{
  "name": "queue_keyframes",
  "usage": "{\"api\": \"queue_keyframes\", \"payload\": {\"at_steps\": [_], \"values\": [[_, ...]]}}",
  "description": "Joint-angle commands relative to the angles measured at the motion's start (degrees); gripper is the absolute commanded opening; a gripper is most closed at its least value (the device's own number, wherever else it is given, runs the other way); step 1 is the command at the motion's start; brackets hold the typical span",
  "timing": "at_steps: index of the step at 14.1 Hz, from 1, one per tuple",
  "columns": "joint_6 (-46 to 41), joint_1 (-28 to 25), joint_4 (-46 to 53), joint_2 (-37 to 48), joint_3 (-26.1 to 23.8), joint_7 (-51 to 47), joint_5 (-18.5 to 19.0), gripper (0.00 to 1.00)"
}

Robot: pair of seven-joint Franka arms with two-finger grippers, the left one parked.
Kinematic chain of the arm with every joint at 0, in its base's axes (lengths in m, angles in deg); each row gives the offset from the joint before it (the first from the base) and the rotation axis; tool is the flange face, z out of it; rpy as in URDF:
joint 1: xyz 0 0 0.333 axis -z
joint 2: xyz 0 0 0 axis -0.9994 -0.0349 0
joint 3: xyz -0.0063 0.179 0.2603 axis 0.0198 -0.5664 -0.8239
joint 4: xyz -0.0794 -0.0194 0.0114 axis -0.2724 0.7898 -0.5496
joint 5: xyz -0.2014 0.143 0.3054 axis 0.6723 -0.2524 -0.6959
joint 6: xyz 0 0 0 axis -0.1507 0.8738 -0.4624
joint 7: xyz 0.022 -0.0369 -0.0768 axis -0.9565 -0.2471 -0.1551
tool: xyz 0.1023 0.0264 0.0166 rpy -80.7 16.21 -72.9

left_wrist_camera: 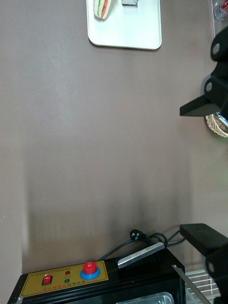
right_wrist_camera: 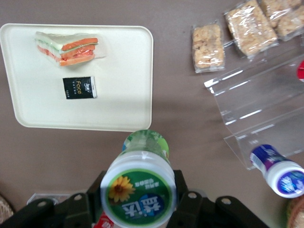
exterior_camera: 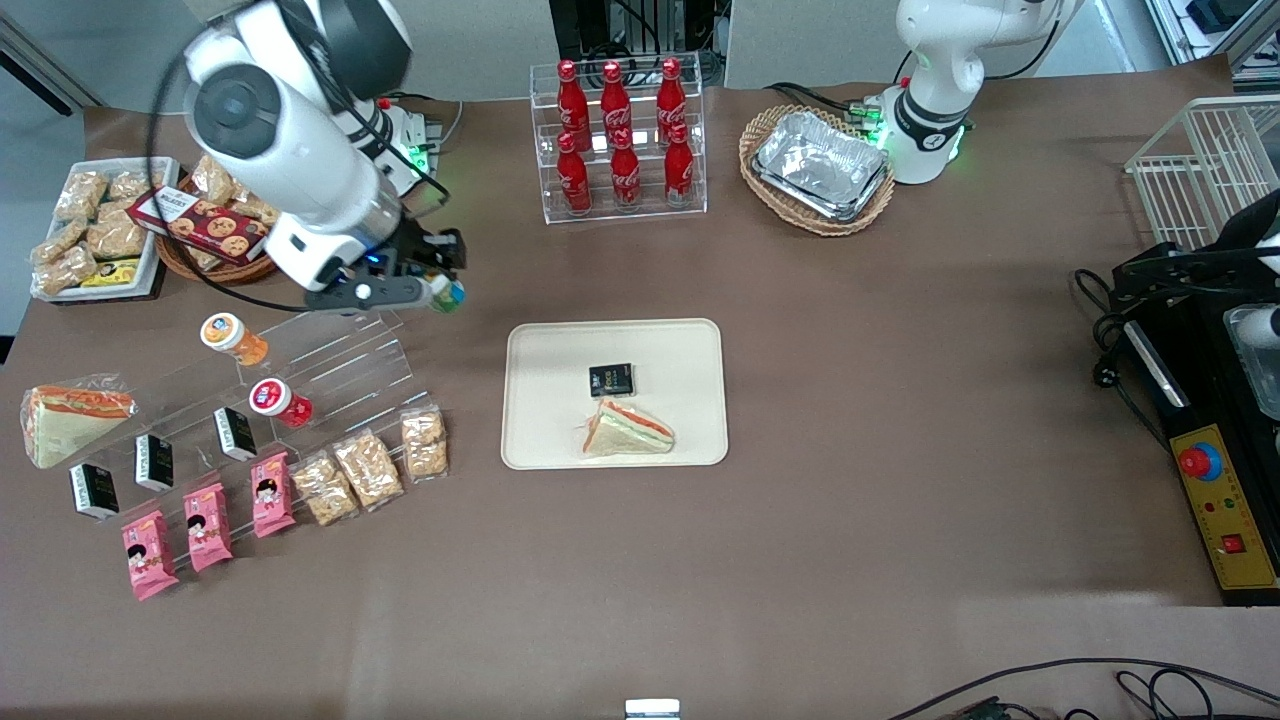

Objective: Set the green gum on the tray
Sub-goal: 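Carry the held bottle over the cream tray beside the black box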

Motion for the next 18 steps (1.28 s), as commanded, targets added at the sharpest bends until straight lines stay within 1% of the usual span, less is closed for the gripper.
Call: {"api": "queue_keyframes", "payload": {"at_steps": [1,4,6,7,10,14,16,18], "values": [[9.84,0.41,-7.20,-0.67,-2.18,-2.80,-0.79,0.41],[14.33,-1.96,-7.38,-6.46,-2.63,-5.01,-0.70,0.41],[18.02,-2.14,-7.56,-10.25,-2.63,-5.01,-0.44,0.41],[20.91,-2.66,-8.69,-11.48,-2.63,-5.01,-0.43,0.41],[33.99,-3.55,-16.24,-12.90,-2.63,-5.27,0.27,0.41],[42.09,-5.13,-19.15,-16.58,-2.54,-7.29,0.88,0.41],[45.71,-5.48,-19.60,-19.39,-2.54,-10.01,3.68,0.41],[47.30,-5.57,-19.51,-21.07,-2.54,-12.12,6.15,0.42]]}}
